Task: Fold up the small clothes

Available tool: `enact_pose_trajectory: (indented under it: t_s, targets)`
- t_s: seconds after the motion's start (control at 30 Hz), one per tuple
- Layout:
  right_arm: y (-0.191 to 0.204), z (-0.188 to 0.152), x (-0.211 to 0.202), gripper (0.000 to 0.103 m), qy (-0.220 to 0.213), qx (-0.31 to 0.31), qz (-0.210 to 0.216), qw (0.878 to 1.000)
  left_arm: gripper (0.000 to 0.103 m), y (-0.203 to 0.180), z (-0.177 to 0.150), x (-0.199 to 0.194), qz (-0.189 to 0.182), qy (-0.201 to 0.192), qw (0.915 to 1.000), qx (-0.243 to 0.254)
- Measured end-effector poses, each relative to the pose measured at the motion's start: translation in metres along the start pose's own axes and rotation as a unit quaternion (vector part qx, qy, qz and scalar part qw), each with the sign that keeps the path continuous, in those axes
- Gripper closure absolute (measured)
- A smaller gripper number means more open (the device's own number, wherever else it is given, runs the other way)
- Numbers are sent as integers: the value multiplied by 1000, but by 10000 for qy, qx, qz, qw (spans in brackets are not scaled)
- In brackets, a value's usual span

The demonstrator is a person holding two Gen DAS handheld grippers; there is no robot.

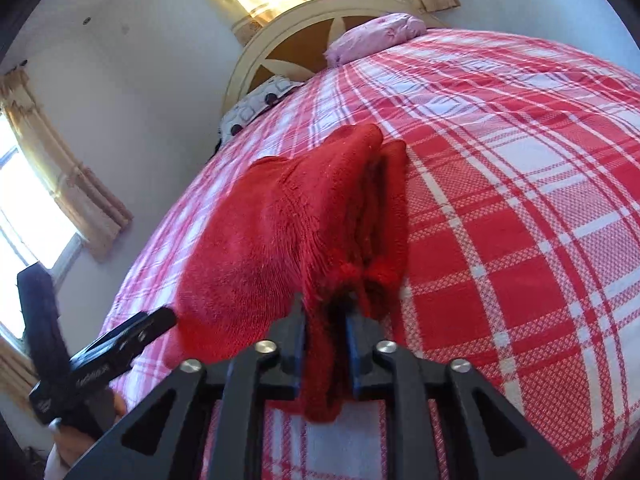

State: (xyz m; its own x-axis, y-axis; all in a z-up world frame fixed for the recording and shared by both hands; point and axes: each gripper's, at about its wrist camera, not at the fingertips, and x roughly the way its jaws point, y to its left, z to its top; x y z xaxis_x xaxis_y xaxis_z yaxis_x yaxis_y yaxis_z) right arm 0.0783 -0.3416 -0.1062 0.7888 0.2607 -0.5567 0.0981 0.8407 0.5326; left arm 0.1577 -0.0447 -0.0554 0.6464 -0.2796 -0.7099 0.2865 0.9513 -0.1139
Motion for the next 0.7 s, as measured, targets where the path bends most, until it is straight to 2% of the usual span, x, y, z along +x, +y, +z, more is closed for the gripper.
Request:
enact_pose_trajectory:
  t_s: [0.03,0.1,0.17,0.23,0.53,0.7]
  targets:
    - [0,2,-2,73,16,50,52,10000,7,0,3,1,-11,10,10000,-4]
    - [-1,9,-11,49,-152,196,36,9997,7,1,15,6,40,-33,10000,-25]
    - [-3,21,-20,28,-495,310,-72,9983,7,-1,23,11,57,-40,10000,-2]
    - [-5,32,-21,27,-648,377,-132,9971,7,-5,31,20,92,8,9999,41]
    - [-1,37,4,27,-462,208,-295,9983,8,-22,35,42,2,282,9995,146]
    - [-7,46,22,27,-312,231,-411,9984,8,-18,47,54,-292,381,9987,-187]
